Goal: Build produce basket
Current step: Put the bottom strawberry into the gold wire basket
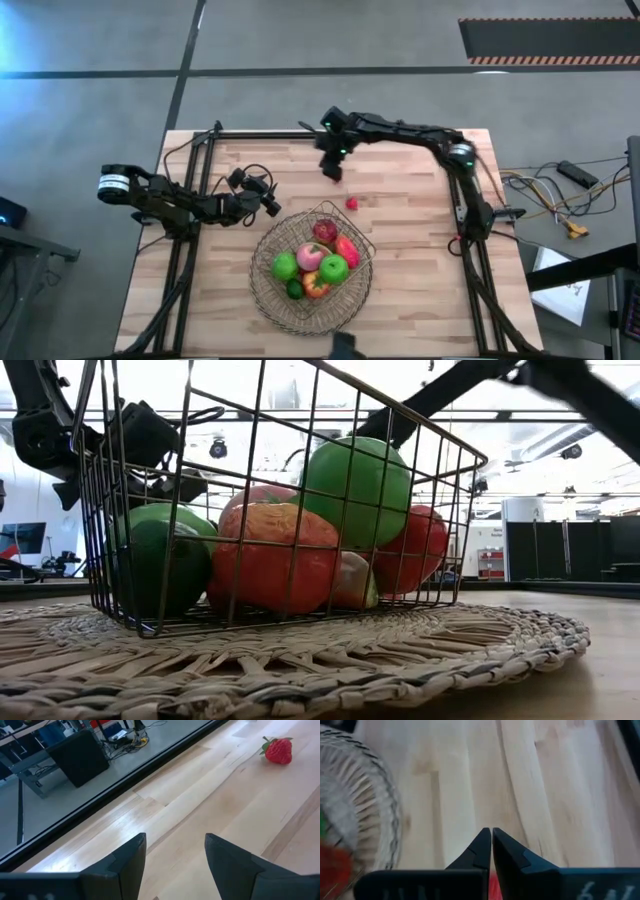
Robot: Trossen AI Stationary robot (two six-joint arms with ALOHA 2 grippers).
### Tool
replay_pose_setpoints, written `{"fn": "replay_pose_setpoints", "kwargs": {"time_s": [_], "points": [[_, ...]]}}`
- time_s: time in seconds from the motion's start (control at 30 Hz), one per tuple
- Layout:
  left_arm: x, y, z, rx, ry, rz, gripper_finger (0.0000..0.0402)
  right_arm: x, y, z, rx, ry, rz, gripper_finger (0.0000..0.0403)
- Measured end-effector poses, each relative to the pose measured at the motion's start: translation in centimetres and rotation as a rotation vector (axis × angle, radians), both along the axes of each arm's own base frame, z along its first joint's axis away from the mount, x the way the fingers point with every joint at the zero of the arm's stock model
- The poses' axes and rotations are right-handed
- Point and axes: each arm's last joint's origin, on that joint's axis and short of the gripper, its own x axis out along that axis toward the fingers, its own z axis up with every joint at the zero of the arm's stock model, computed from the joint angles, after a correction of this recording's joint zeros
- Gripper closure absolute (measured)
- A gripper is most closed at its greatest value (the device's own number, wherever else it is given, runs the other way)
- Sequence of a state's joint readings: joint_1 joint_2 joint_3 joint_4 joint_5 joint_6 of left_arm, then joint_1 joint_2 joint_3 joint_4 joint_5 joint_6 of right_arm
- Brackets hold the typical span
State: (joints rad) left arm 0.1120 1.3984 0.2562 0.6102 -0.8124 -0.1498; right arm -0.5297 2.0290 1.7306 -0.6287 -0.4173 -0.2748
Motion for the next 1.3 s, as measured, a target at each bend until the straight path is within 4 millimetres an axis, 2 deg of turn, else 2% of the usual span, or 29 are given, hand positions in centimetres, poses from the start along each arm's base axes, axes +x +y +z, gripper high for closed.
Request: {"fn": "replay_pose_setpoints", "kwargs": {"time_s": [0.23,0.4,0.5,0.73,0.9,1.07,1.3], "points": [[0.0,0.0,0.0,0.0,0.0,0.0,0.0214,-6.5,3.7,1.0,0.017,-0.049,-0.117,0.0394],[0.0,0.0,0.0,0.001,-0.005,0.0,0.0214,-10.2,5.6,0.1,0.112,-0.029,-0.237,0.0384],[0.1,0.0,0.1,0.002,-0.013,0.0,0.0214,-11.3,6.3,-1.1,0.17,-0.019,-0.282,0.0359],[0.2,0.0,0.2,0.002,-0.019,0.001,0.0214,-10.9,7.2,-3.9,0.288,-0.087,-0.272,0.0275],[0.2,0.0,0.2,-0.01,-0.018,-0.018,0.0214,-10.0,7.2,-4.8,0.317,-0.059,-0.288,0.0242],[0.3,-0.1,0.1,-0.029,-0.022,-0.047,0.0214,-9.2,7.0,-5.6,0.333,-0.032,-0.29,0.025],[0.3,-0.1,0.1,-0.051,-0.04,-0.057,0.0214,-8.9,7.5,-6.0,0.323,-0.018,-0.257,0.031]]}}
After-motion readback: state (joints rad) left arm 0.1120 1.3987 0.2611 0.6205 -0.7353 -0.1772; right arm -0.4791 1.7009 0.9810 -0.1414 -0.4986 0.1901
